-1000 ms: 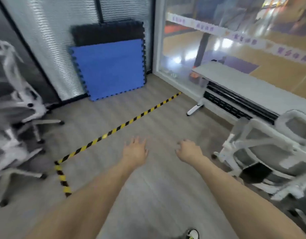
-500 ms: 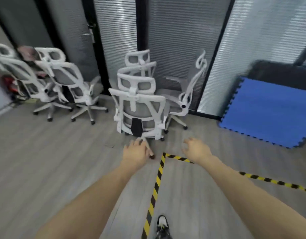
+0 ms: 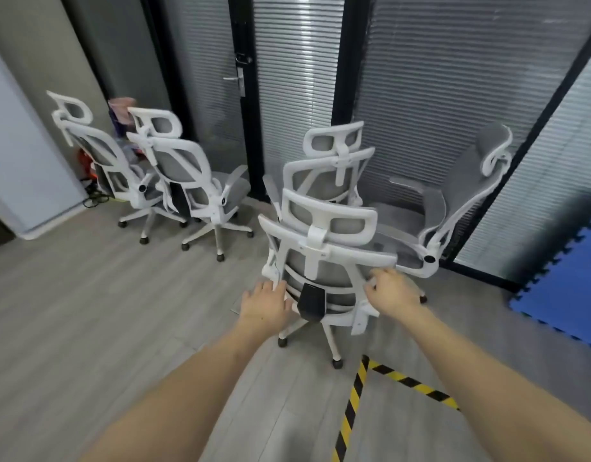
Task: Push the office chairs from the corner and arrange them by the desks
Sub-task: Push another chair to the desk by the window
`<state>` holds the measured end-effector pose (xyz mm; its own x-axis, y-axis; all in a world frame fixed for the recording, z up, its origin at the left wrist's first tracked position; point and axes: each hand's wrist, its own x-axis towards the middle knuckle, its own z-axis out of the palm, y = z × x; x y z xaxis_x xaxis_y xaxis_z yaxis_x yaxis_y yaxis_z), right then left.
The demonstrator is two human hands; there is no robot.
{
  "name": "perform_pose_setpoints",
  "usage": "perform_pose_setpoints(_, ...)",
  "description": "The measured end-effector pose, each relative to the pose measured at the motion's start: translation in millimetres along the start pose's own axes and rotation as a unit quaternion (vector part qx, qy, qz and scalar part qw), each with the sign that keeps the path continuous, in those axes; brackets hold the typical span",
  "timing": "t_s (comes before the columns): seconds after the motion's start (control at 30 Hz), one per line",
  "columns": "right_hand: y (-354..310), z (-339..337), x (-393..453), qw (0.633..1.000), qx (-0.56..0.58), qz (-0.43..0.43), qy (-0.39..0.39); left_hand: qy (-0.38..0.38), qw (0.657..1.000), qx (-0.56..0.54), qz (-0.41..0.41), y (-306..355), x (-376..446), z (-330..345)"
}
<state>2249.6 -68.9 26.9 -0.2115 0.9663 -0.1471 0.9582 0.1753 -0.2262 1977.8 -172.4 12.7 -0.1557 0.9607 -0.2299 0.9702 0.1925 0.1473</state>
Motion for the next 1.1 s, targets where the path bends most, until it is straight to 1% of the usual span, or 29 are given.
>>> perform_pose_setpoints(0.13,0.0,7.5,48.5,1.0,0.001,0.029,-0.01,-0.013,0.999,0.022,0.019,-15.3,63.7,-5.1)
perform_pose_setpoints(0.3,-20.7,21.3,91.5,0.998,-0.012,0.061,-0.03,-0.024,0.997,0.018,0.068,-37.7,151.4,-13.2)
perform_pose_setpoints(0.4,-36.3,34.0,112.1,0.995,-0.001,0.081,-0.05,-0.034,0.994,0.024,0.103,-55.3,199.0,-19.0)
perform_pose_setpoints(0.47,-44.7,45.2,123.6,0.994,0.004,0.095,-0.047,-0.046,0.99,0.041,0.124,-68.0,227.4,-22.6)
perform_pose_setpoints(0.57,-59.7,62.3,135.7,0.988,0.033,0.139,-0.064,-0.057,0.983,0.065,0.16,-89.6,262.7,-24.1)
perform_pose_setpoints(0.6,-64.0,69.7,136.9,0.985,0.04,0.155,-0.065,-0.064,0.981,0.066,0.172,-96.0,270.6,-22.8)
perform_pose_setpoints(0.7,-74.1,85.8,134.9,0.981,0.025,0.19,-0.035,-0.066,0.974,0.068,0.205,-112.0,284.3,-15.3)
perform_pose_setpoints(0.77,-79.9,86.3,132.5,0.978,0.003,0.207,-0.039,-0.065,0.971,0.073,0.22,-121.5,287.6,-11.5)
perform_pose_setpoints(0.87,-89.3,81.5,126.6,0.974,-0.033,0.22,-0.051,-0.083,0.968,0.066,0.229,-129.8,286.1,-12.9)
perform_pose_setpoints(0.97,-102.9,83.0,114.6,0.97,-0.035,0.233,-0.05,-0.101,0.964,0.061,0.24,-134.6,278.7,-18.9)
perform_pose_setpoints(1.1,-120.6,87.4,88.5,0.964,-0.037,0.258,-0.052,-0.099,0.957,0.069,0.264,-144.4,259.9,-15.8)
